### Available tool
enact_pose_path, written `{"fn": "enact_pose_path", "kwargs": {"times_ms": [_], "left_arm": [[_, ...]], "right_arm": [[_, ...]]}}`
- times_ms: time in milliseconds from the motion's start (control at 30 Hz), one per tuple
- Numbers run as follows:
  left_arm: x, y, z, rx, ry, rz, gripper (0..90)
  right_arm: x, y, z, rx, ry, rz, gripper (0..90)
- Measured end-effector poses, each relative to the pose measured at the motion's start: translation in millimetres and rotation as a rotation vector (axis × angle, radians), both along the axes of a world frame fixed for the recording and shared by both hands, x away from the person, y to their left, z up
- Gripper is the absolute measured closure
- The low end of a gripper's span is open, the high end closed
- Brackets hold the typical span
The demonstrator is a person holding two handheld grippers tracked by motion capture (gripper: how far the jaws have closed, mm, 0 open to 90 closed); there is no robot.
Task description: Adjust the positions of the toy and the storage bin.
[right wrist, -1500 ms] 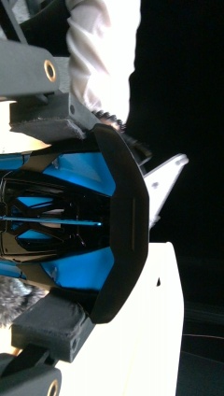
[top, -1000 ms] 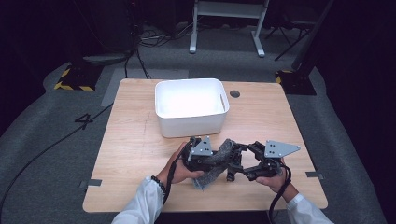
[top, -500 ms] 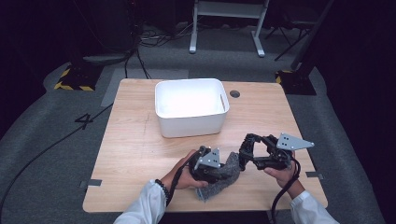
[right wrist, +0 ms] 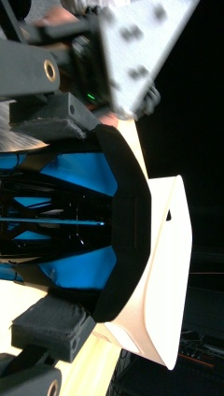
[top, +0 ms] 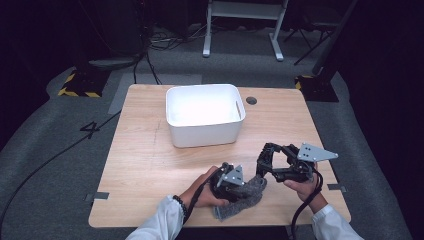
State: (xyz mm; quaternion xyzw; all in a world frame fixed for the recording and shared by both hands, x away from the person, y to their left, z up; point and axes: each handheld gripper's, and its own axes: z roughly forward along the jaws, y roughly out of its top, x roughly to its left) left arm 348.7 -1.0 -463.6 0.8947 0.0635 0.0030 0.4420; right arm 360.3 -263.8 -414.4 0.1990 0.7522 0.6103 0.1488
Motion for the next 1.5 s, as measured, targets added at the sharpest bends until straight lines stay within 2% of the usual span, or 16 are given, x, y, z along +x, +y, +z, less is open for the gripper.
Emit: {"fn": "enact_pose_path", "kwargs": {"times_ms": [100,167,200,267,333,433,500,633,767,833,933,1033,1133,1333,1433,1500], "left_arm": [[4.1,12.9,9.2,-0.064,-0.009,0.032,66.4],[3.4,19.5,18.3,-0.131,-0.006,0.047,66.4],[1.7,21.0,24.0,-0.171,-0.009,0.044,66.4],[-3.5,19.2,30.2,-0.188,-0.021,0.016,66.4],[-11.3,13.0,33.1,-0.173,-0.051,-0.021,66.3],[-19.1,0.4,30.9,-0.139,-0.067,-0.049,66.3],[-20.2,-8.7,25.9,-0.095,-0.078,-0.044,66.3],[-16.1,-21.4,7.4,0.013,-0.065,-0.015,66.6],[-10.3,-23.6,-8.4,0.093,-0.064,0.003,66.9],[-6.3,-22.8,-15.5,0.118,-0.053,0.015,67.0],[-1.9,-20.0,-21.2,0.165,-0.063,0.034,67.0],[7.9,-12.0,-24.0,0.166,-0.049,0.083,67.0],[16.6,-1.3,-21.4,0.147,-0.045,0.134,67.0],[25.5,14.6,-11.0,0.099,-0.051,0.215,67.1],[28.8,22.0,-4.8,0.037,-0.03,0.253,67.1],[30.0,25.7,-0.5,0.014,-0.028,0.271,67.1]], "right_arm": [[0.0,0.5,-0.5,-0.007,0.004,0.001,25.3],[-0.2,2.3,-1.6,-0.02,0.005,-0.002,25.2],[-0.4,3.7,-2.2,-0.027,0.007,-0.004,25.3],[-0.5,6.7,-3.6,-0.035,0.006,-0.009,25.3],[-1.0,9.1,-4.2,-0.044,0.007,-0.012,25.3],[-1.6,11.6,-5.2,-0.051,0.005,-0.011,25.3],[-2.5,14.2,-5.9,-0.06,0.004,-0.006,25.2],[-7.3,18.4,-3.1,-0.057,-0.01,0.014,25.3],[-10.7,17.3,2.5,-0.034,-0.026,0.016,25.2],[-10.4,14.2,4.5,-0.02,-0.019,0.012,25.2],[-8.9,8.8,6.9,0.007,-0.014,0.0,25.2],[-8.4,4.7,8.9,0.027,-0.013,-0.006,25.3],[-8.1,2.4,9.8,0.041,-0.007,0.002,25.2],[-9.4,7.1,7.6,0.038,0.004,0.055,25.2],[-11.6,13.3,6.6,0.037,0.011,0.101,25.3],[-13.6,19.2,3.6,0.022,0.017,0.132,25.3]]}}
